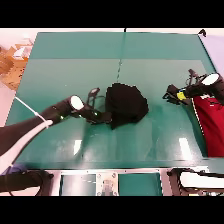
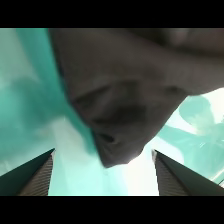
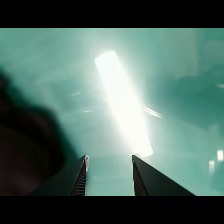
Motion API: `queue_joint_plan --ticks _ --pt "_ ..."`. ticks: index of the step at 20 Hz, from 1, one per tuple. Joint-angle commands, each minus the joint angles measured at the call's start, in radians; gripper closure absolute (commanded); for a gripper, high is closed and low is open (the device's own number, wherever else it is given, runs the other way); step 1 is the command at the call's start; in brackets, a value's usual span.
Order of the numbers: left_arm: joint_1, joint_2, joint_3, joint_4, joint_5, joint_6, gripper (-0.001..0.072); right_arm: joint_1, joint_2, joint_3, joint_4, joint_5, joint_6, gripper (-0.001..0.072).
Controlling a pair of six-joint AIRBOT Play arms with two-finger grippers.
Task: Fold the shirts.
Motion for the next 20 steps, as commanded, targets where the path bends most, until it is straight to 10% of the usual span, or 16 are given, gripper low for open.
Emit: queue_joint_plan --ticks 1,3,5,11,20 --pt "-0.085 -0.058 -0.038 -0.123 0.143 0.035 0.0028 0.044 -0.07 0.001 0.171 -0.023 -0.122 0.0378" --pt "-0.072 -0.059 -0.038 -0.115 0.192 0.036 0.0508 0.051 -0.101 0.002 0.223 -0.024 -0.157 0.0376" --pt "-0.026 -0.056 -0.038 -0.111 0.166 0.047 0.0684 0.049 -0.108 0.003 0.238 -0.024 -0.179 0.0375" --pt "0.301 -0.056 -0.038 0.121 -0.213 0.152 0.0686 0.068 -0.109 0.002 0.238 -0.013 -0.201 0.0267" --pt "0.392 -0.057 -0.012 0.118 -0.2 0.232 0.0686 0.253 -0.228 0.005 0.421 -0.134 -0.238 0.0293"
